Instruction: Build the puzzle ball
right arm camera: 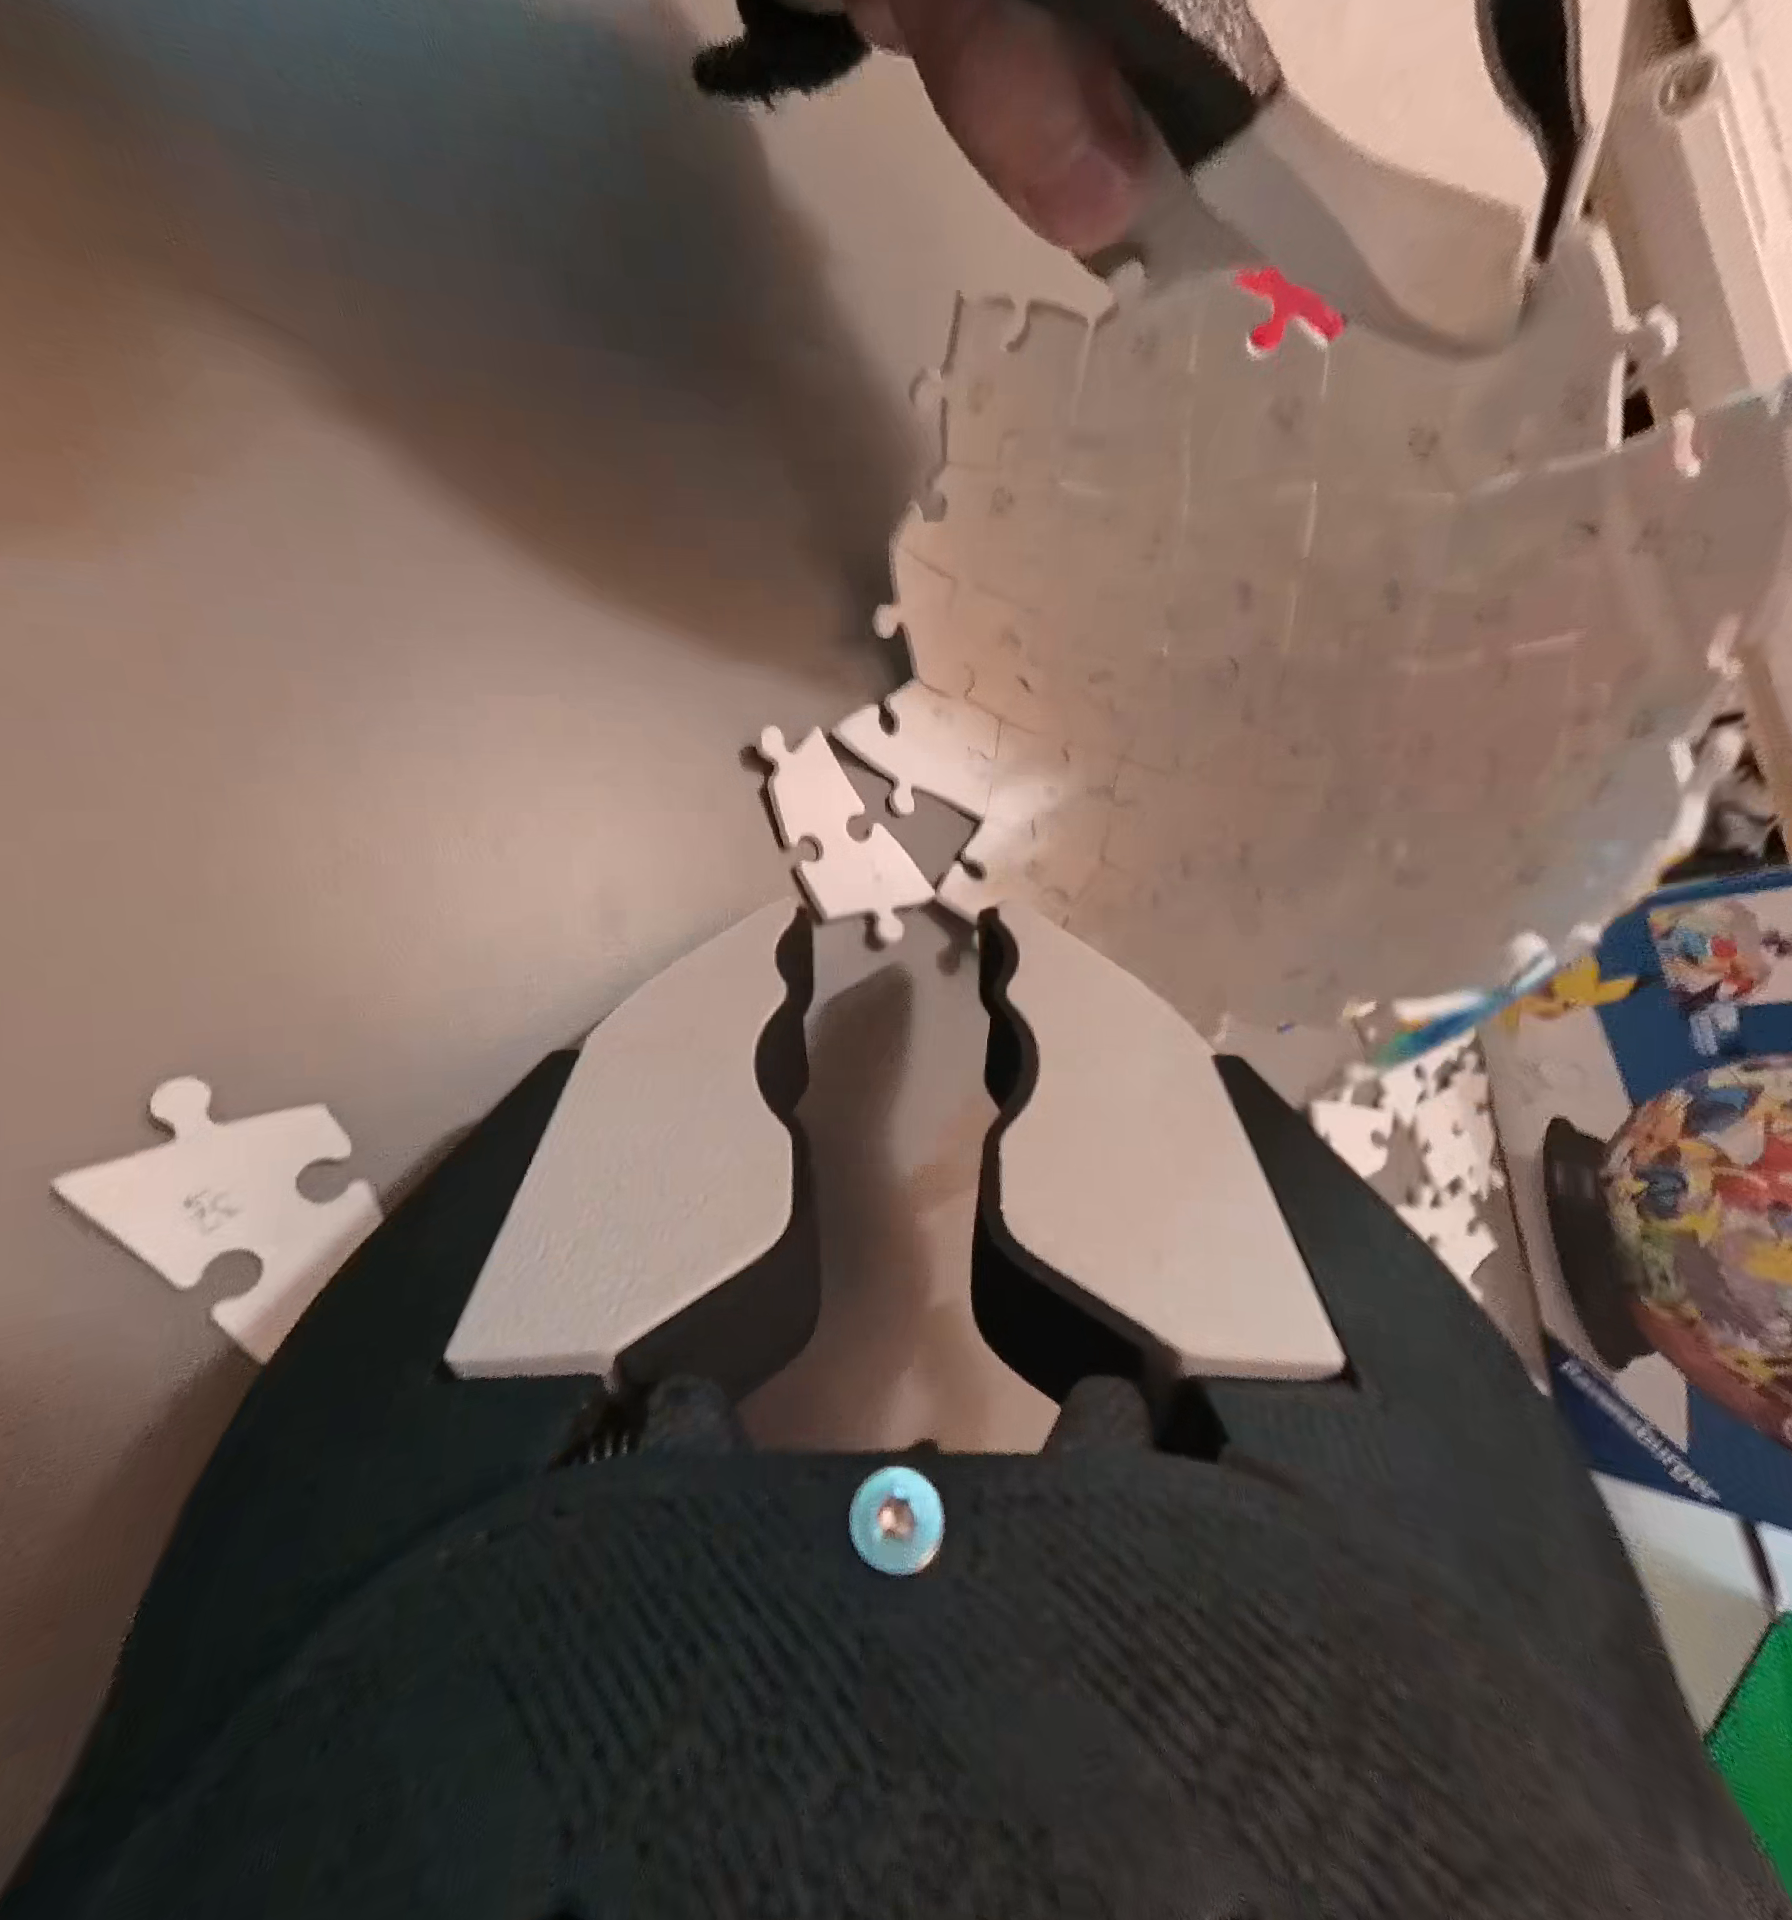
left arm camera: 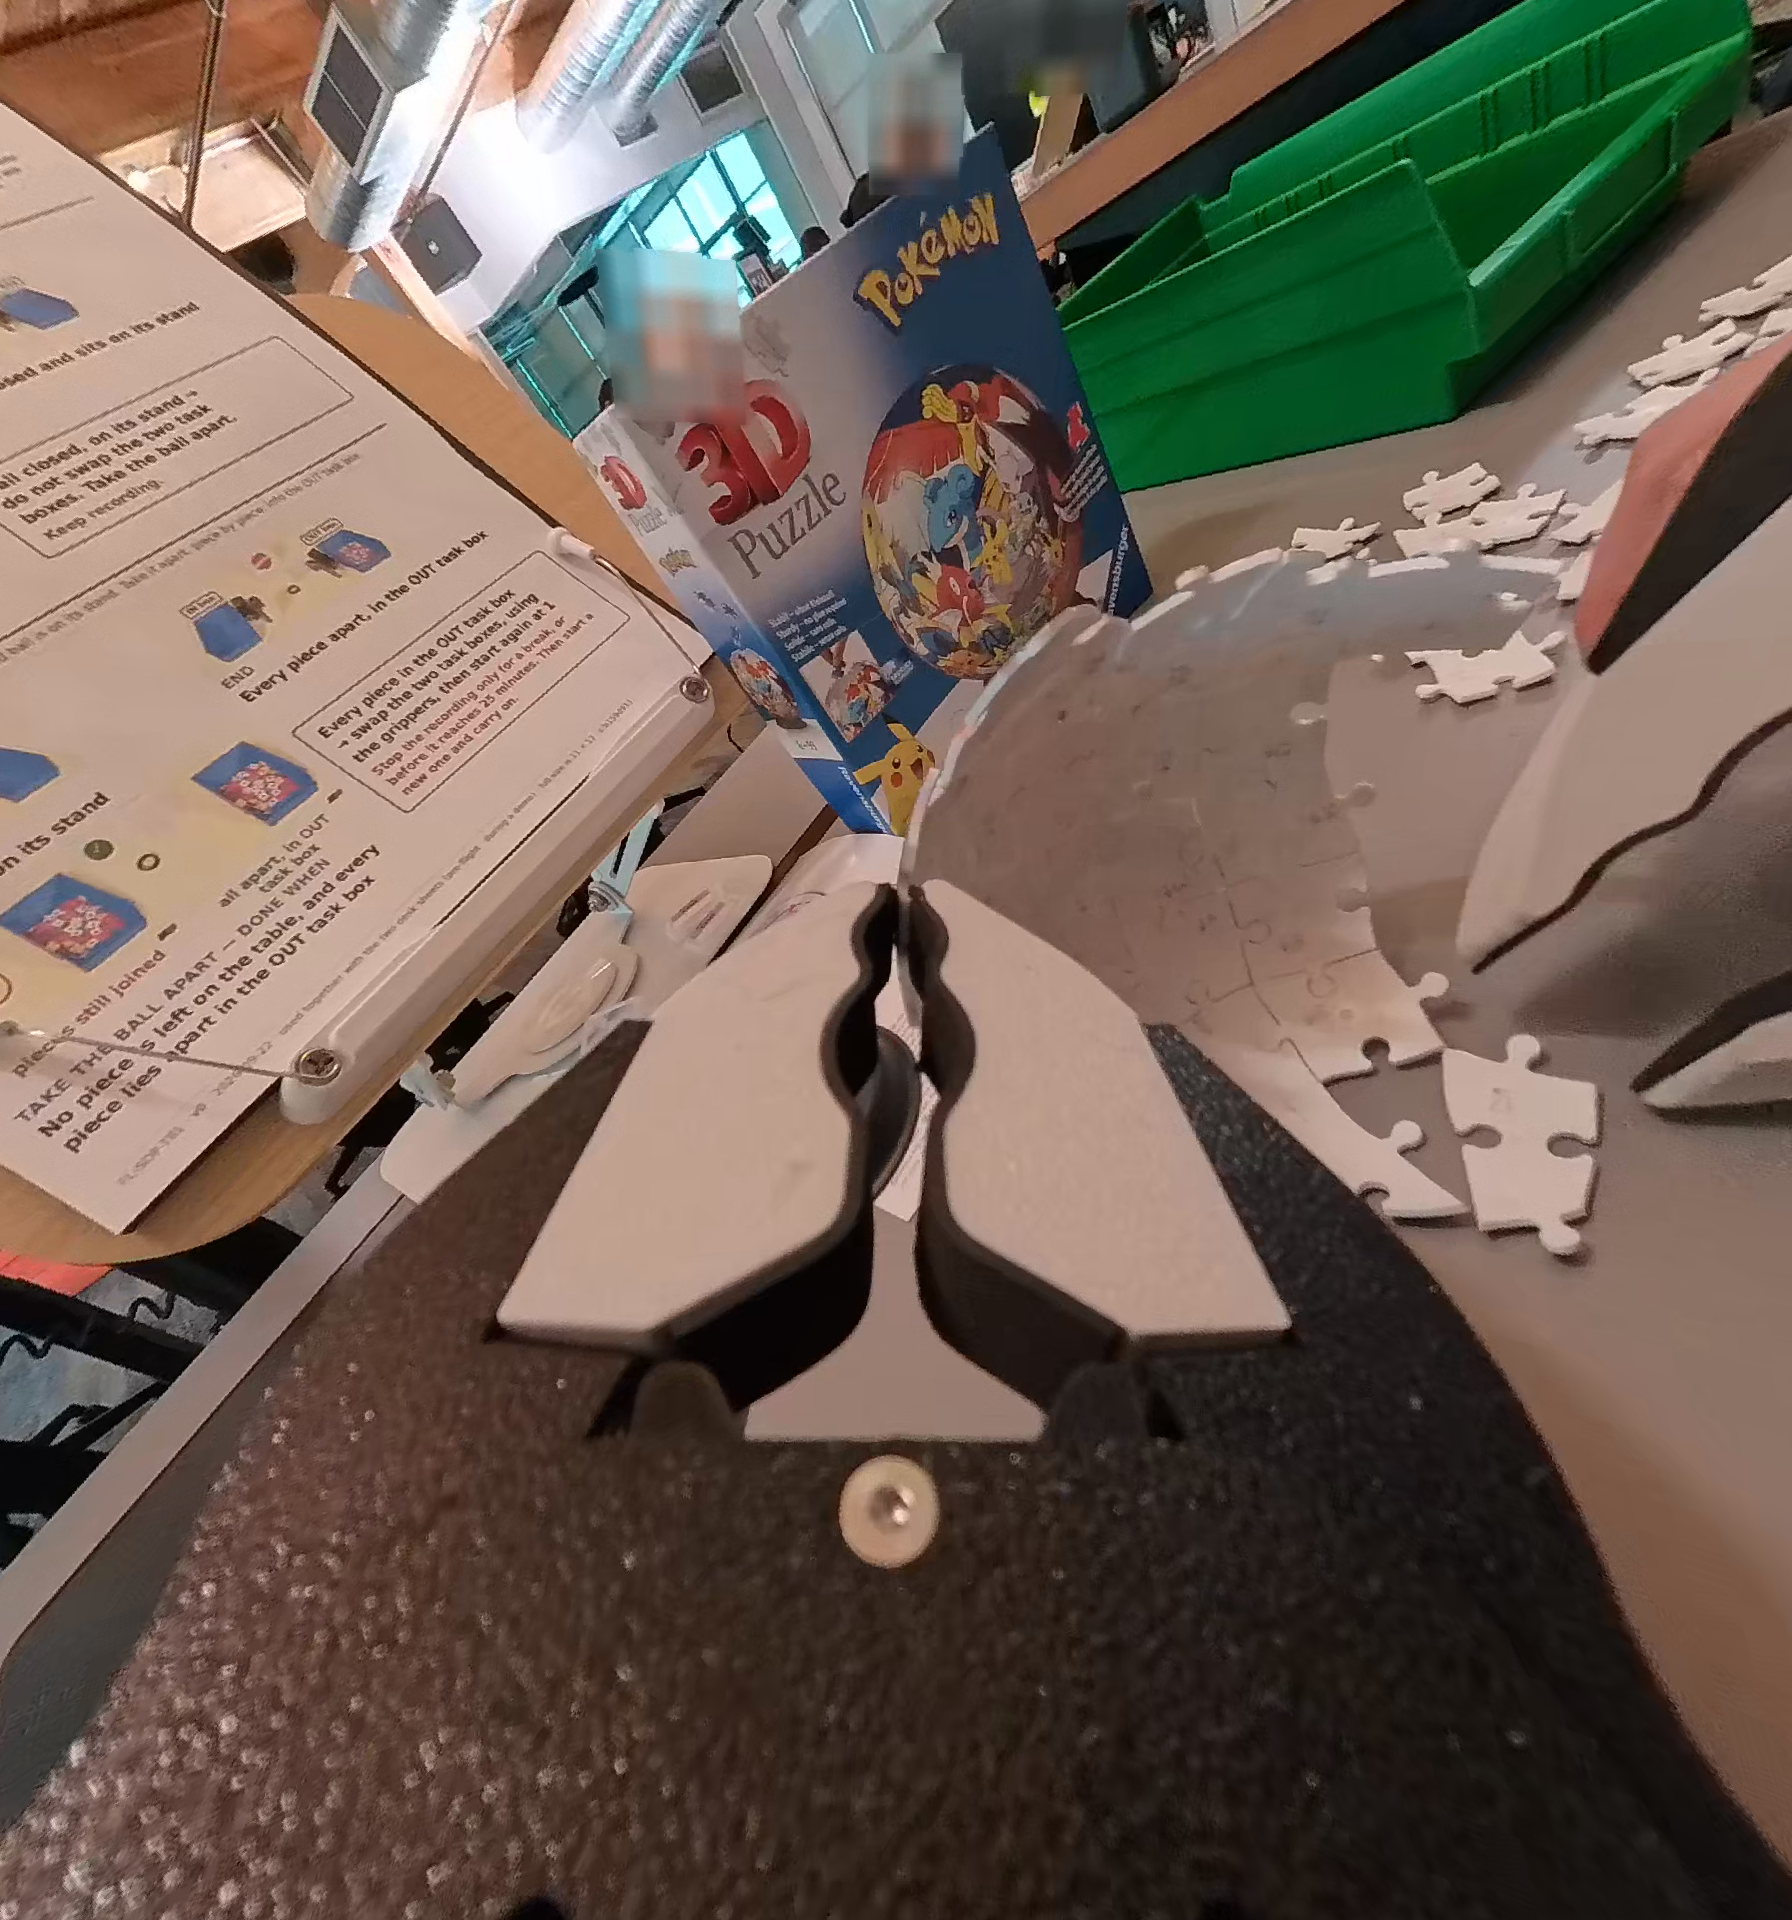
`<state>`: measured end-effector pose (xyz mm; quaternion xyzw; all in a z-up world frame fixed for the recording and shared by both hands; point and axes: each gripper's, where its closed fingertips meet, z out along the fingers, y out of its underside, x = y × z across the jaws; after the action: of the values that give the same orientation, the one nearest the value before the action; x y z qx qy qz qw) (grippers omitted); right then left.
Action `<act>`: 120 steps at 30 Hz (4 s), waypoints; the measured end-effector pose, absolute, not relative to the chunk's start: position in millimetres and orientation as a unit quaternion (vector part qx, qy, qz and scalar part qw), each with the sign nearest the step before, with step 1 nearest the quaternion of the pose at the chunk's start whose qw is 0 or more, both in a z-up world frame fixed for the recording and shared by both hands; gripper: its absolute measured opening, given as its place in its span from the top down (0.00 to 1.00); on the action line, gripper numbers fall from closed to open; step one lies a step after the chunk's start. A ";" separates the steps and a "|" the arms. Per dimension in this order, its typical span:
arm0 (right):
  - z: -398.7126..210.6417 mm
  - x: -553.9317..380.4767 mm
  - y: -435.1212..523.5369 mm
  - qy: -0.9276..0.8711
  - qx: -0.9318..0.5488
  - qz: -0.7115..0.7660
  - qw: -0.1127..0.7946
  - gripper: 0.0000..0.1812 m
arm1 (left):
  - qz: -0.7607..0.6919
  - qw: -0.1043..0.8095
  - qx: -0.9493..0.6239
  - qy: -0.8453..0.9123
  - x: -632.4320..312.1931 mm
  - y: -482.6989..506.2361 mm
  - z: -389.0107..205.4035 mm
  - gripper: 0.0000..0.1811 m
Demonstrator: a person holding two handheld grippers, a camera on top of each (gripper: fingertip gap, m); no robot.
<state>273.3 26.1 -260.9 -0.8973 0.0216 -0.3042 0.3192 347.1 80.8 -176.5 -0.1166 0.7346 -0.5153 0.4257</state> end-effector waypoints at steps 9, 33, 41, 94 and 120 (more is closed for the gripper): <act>-266.9 258.3 24.3 0.276 -0.876 -0.218 0.329 0.76 | -0.507 0.429 -0.138 0.735 352.8 85.4 -181.4 0.99; -272.9 272.4 38.6 0.399 -0.838 -0.194 0.318 0.75 | -0.514 0.449 -0.159 0.713 354.8 93.8 -181.9 0.99; -271.1 272.9 26.9 0.395 -0.843 -0.216 0.295 0.70 | -0.515 0.453 -0.153 0.711 353.0 92.8 -179.9 0.99; -273.0 278.1 43.3 0.407 -0.831 -0.196 0.323 0.69 | -0.514 0.491 -0.133 0.691 345.7 96.2 -170.6 0.99; -271.0 283.4 36.5 0.406 -0.826 -0.198 0.337 0.63 | -0.516 0.482 -0.144 0.693 347.4 97.8 -174.4 0.99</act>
<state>283.4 36.5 -271.0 -0.8261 0.4059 -0.1982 0.3370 347.4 97.8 -174.4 -0.1444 0.6932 -0.5159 0.4821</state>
